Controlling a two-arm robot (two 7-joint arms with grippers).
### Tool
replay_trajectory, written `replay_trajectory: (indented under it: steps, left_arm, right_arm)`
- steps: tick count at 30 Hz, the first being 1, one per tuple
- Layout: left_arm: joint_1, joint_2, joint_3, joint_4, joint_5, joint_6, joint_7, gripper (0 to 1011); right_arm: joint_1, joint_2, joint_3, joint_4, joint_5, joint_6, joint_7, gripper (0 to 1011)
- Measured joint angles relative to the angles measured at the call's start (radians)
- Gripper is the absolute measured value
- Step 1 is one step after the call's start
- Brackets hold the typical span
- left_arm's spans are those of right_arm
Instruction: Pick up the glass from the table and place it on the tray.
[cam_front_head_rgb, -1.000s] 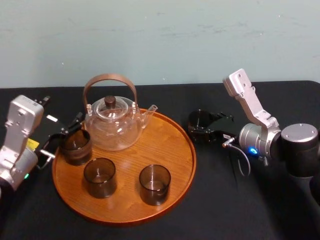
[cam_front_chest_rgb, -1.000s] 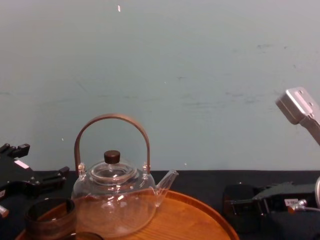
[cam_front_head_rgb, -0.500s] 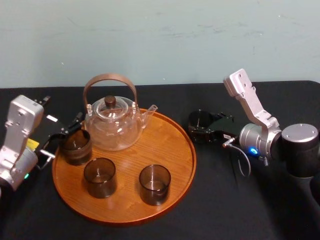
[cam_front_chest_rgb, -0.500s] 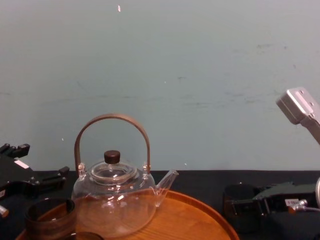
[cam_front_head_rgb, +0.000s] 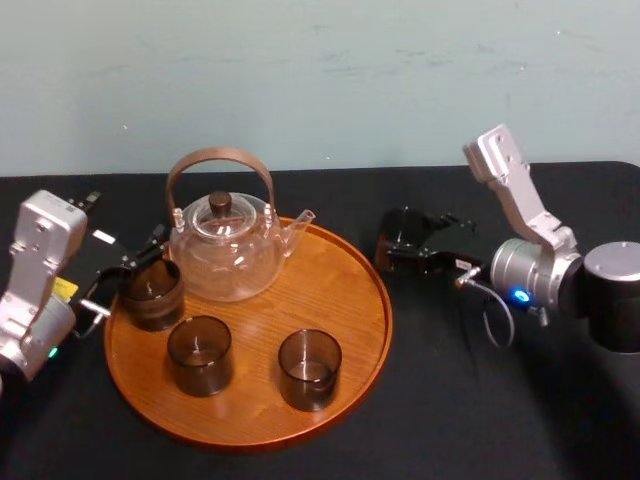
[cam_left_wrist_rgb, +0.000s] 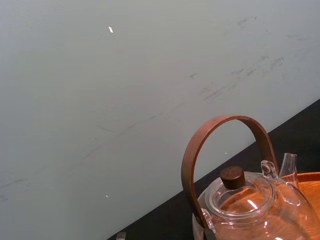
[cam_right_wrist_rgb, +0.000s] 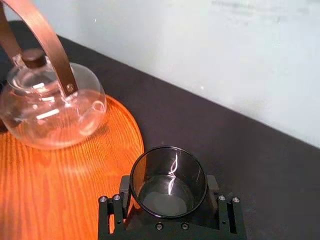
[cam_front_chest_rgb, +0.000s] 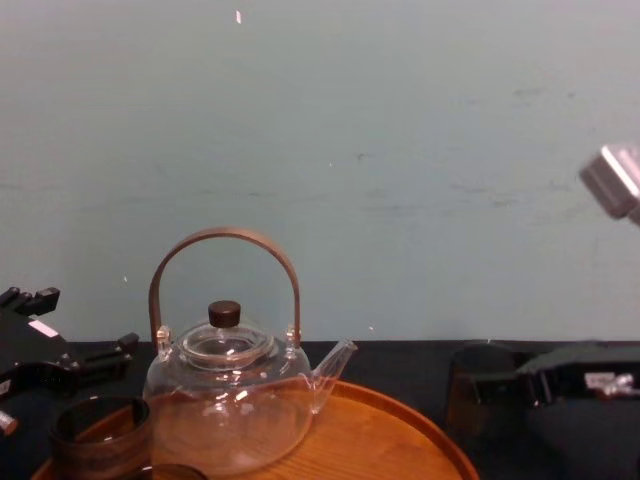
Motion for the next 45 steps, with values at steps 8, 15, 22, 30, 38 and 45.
replay_trajectory:
  steps: [8, 15, 22, 30, 38, 45]
  left_arm:
    - [0.0, 0.0, 0.0, 0.0, 0.0, 0.0, 0.0, 1002]
    - [0.0, 0.0, 0.0, 0.0, 0.0, 0.0, 0.0, 1002]
    - [0.0, 0.0, 0.0, 0.0, 0.0, 0.0, 0.0, 1001]
    - [0.0, 0.0, 0.0, 0.0, 0.0, 0.0, 0.0, 1001]
    - [0.0, 0.0, 0.0, 0.0, 0.0, 0.0, 0.0, 1001]
    - [0.0, 0.0, 0.0, 0.0, 0.0, 0.0, 0.0, 1001]
  right_arm:
    - [-0.026, 0.039, 0.021, -0.106, 0.023, 0.015, -0.004, 899]
    - [-0.039, 0.072, 0.03, -0.188, 0.041, 0.025, -0.005, 898]
    - [-0.032, 0.095, 0.013, -0.228, 0.051, 0.028, 0.012, 898]
    - [0.004, 0.103, -0.047, -0.205, 0.058, 0.0, 0.073, 898]
    - [0.037, 0.099, -0.11, -0.169, 0.062, -0.051, 0.136, 898]
    - [0.056, 0.086, -0.15, -0.135, 0.069, -0.075, 0.155, 898]
